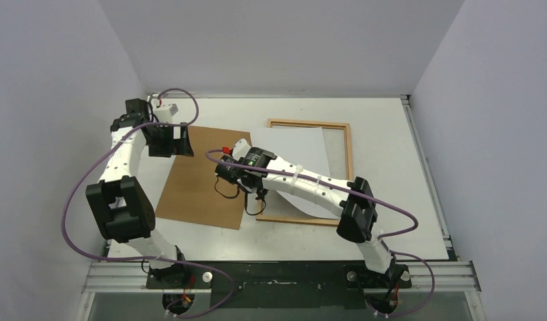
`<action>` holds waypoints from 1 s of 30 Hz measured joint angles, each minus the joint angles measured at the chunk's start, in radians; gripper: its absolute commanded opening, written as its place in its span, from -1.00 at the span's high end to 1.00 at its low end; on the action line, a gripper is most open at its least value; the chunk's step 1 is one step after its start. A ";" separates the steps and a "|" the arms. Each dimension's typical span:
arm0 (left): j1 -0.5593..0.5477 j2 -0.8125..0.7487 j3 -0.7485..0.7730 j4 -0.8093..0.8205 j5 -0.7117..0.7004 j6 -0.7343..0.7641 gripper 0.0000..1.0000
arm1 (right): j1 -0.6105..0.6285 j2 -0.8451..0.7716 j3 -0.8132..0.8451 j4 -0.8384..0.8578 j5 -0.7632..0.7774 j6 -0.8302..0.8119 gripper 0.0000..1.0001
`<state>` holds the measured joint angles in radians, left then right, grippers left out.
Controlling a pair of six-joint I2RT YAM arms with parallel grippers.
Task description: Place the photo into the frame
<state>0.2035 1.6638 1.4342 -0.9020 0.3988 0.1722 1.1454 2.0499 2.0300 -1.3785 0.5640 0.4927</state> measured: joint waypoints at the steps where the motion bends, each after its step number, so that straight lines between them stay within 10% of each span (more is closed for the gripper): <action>1: 0.000 0.000 -0.003 0.001 0.000 0.000 -0.86 | 0.000 0.006 0.000 0.006 -0.007 0.002 0.89; 30: 0.000 -0.003 -0.022 0.001 0.023 0.007 -0.85 | -0.122 -0.039 -0.262 0.170 -0.063 0.205 0.89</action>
<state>0.2035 1.6604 1.4120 -0.9012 0.4221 0.1791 1.0237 2.0109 1.7676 -1.2087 0.5011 0.6975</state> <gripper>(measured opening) 0.927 0.059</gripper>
